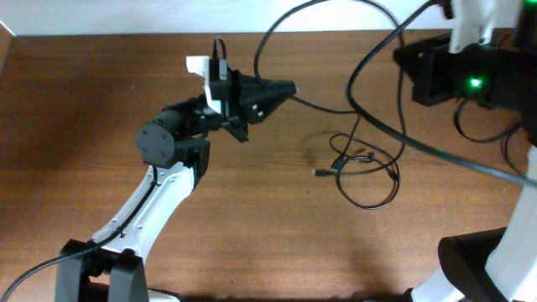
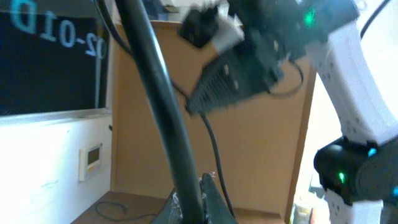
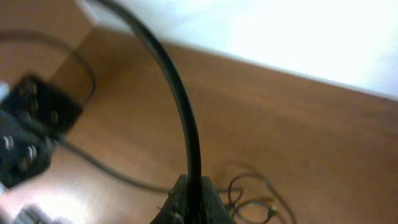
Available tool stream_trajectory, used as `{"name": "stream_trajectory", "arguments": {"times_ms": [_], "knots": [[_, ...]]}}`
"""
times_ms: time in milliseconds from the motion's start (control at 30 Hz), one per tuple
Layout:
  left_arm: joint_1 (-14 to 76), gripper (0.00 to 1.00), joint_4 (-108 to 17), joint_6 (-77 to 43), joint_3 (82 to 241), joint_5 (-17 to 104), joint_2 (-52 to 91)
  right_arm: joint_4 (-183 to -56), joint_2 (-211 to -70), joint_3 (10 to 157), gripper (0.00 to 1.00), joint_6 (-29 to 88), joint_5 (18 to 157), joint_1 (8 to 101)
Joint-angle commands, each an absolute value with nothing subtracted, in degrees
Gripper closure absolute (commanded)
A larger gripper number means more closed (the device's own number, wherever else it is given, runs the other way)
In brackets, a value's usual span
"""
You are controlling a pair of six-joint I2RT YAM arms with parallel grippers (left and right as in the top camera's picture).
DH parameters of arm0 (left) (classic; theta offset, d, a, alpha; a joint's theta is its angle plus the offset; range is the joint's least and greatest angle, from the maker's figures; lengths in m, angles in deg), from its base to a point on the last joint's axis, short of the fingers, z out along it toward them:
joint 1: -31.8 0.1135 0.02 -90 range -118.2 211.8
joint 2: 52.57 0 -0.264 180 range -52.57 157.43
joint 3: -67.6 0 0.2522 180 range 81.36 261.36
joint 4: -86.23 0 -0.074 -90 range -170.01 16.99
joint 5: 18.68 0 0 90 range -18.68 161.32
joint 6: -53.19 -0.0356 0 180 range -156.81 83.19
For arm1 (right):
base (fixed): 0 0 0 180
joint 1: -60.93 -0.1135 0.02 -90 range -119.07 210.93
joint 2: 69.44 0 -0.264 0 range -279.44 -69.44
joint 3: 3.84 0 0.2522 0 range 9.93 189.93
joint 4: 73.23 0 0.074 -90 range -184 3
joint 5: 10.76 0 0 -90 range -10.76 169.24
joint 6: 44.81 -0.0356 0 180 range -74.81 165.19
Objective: Untangle cables
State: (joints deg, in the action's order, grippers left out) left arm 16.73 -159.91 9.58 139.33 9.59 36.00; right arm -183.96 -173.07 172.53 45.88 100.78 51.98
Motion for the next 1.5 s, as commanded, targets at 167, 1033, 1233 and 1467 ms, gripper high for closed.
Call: {"name": "stream_trajectory", "arguments": {"times_ms": [167,1033,1233,1467], "knots": [[19.68,1.0,-160.35,17.62,139.81,17.11,34.82,-184.31,-173.29,150.74,0.96,76.98,124.34,51.54],[13.96,1.0,-167.87,30.32,139.81,20.45,34.82,-180.71,-174.08,145.51,0.89,86.97,126.63,48.55],[13.96,1.0,-169.33,32.86,139.81,22.33,34.82,-179.13,-174.85,145.49,0.8,90.05,129.87,48.55],[12.12,1.0,-169.35,33.51,139.81,23.77,34.82,-179.07,-174.93,145.51,0.79,92.91,133.28,47.37]]}}
